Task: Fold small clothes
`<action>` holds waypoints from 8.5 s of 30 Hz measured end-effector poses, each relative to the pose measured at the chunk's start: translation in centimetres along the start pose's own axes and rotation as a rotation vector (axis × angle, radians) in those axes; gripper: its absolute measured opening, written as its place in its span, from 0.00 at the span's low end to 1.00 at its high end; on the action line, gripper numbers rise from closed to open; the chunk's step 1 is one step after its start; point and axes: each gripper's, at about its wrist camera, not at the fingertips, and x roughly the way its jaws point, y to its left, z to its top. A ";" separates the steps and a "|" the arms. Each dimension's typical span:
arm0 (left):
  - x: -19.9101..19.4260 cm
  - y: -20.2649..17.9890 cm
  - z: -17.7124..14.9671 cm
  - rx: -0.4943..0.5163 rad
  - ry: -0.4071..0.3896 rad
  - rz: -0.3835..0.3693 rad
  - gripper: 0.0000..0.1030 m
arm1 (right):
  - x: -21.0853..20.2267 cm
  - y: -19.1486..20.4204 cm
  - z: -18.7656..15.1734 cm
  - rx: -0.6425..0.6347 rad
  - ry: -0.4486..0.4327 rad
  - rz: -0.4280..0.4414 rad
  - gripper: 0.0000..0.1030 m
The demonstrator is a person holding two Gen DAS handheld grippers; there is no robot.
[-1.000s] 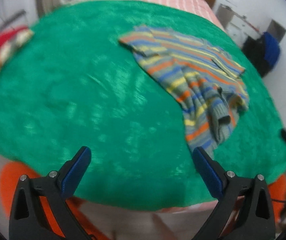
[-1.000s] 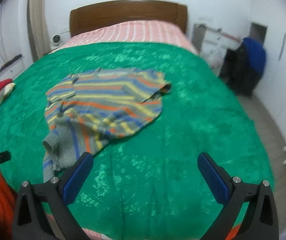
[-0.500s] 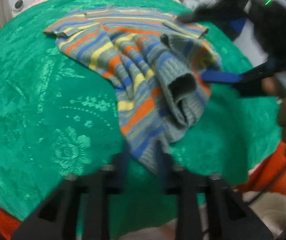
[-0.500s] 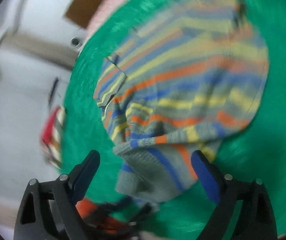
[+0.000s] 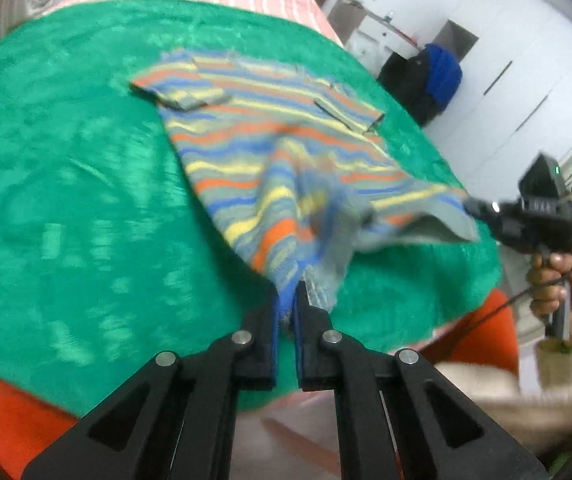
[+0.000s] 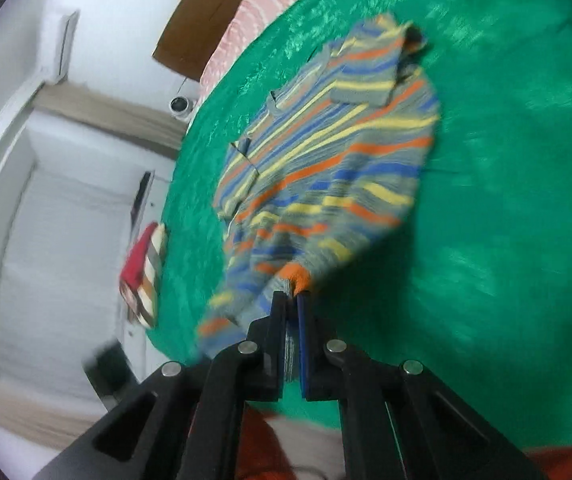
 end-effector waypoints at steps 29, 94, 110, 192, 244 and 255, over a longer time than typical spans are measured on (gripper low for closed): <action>3.0 3.3 -4.0 0.017 0.205 0.188 0.02 | -4.4 -5.0 -5.7 -0.269 0.203 -0.292 0.04; 4.8 8.6 0.3 -0.204 -0.197 0.601 0.96 | -8.3 -15.2 22.0 -0.072 -0.367 -0.696 0.03; 5.4 9.3 -0.3 -0.216 -0.192 0.590 1.00 | -9.6 -21.6 20.2 0.161 -0.361 -0.687 0.11; 2.8 24.7 10.8 -0.587 -0.233 0.485 0.59 | -2.0 -13.3 3.9 -0.332 -0.398 -0.696 0.62; 9.1 16.6 9.2 -0.088 -0.211 0.543 1.00 | -1.5 -13.2 3.3 -0.368 -0.435 -0.733 0.72; 9.1 16.6 9.2 -0.088 -0.211 0.543 1.00 | -1.5 -13.2 3.3 -0.368 -0.434 -0.733 0.72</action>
